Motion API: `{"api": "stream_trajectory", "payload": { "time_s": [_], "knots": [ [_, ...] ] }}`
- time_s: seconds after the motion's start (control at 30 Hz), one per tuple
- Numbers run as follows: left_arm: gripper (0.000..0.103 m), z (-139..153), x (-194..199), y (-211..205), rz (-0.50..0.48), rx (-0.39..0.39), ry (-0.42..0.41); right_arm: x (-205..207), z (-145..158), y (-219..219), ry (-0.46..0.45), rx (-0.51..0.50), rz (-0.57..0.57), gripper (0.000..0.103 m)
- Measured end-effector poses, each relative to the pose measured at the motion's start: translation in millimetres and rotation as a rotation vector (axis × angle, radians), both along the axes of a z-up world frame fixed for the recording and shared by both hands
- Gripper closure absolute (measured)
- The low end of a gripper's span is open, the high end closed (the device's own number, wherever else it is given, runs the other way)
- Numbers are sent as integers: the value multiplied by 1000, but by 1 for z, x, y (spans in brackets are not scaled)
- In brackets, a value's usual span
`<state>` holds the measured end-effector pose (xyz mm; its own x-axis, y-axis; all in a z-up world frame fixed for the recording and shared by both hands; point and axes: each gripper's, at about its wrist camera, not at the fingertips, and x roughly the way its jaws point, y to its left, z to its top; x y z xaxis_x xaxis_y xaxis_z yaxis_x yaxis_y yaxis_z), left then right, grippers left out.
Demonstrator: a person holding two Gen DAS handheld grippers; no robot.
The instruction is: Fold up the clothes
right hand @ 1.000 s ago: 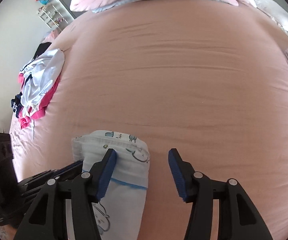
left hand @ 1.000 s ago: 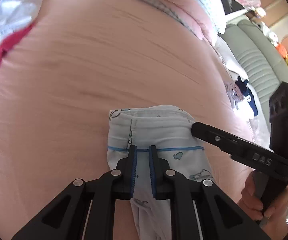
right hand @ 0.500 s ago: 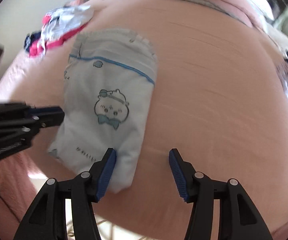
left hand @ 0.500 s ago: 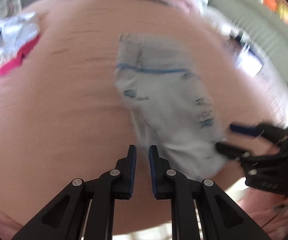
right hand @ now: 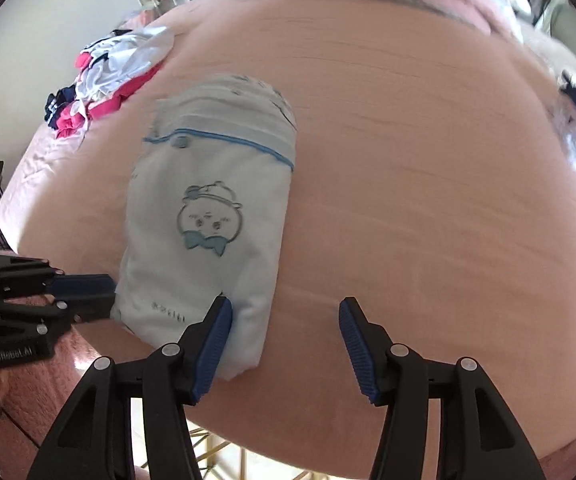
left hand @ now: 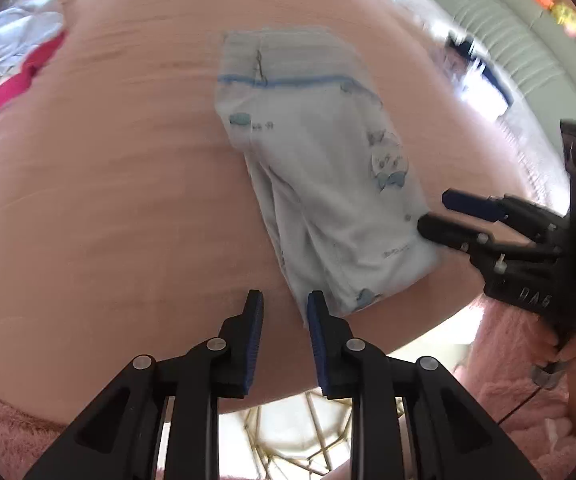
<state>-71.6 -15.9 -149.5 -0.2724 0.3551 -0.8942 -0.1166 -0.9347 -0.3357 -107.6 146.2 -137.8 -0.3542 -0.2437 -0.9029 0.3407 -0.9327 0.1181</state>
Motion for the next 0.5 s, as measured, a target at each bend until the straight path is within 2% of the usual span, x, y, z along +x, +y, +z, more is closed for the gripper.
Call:
{"api": "stream_trajectory", "payload": {
  "time_s": [0.07,0.13,0.17,0.23,0.27,0.3,0.37,0.4,0.5],
  "knots": [
    [83,10,-2,-6,44,49,63,2,8,-11,48,15,50,48],
    [83,16,-7,-3,59,63,119,-3,8,-25,60,26,53,48],
    [83,13,-10,0,56,57,116,-5,4,-29,52,31,55,48],
    [83,-9,-10,6,43,-55,26,-5,-6,-33,37,60,63,48],
    [82,-13,-6,8,22,-87,20,-6,-11,-36,29,74,67,48],
    [83,-15,-3,9,4,-114,15,-5,-12,-35,28,83,67,48],
    [83,-10,7,5,13,-121,5,0,-6,-26,43,89,57,48],
    [83,-4,9,2,29,-103,21,1,-2,-19,52,85,43,48],
    [83,19,8,-2,24,4,137,-7,7,0,55,5,3,48]
  ]
}}
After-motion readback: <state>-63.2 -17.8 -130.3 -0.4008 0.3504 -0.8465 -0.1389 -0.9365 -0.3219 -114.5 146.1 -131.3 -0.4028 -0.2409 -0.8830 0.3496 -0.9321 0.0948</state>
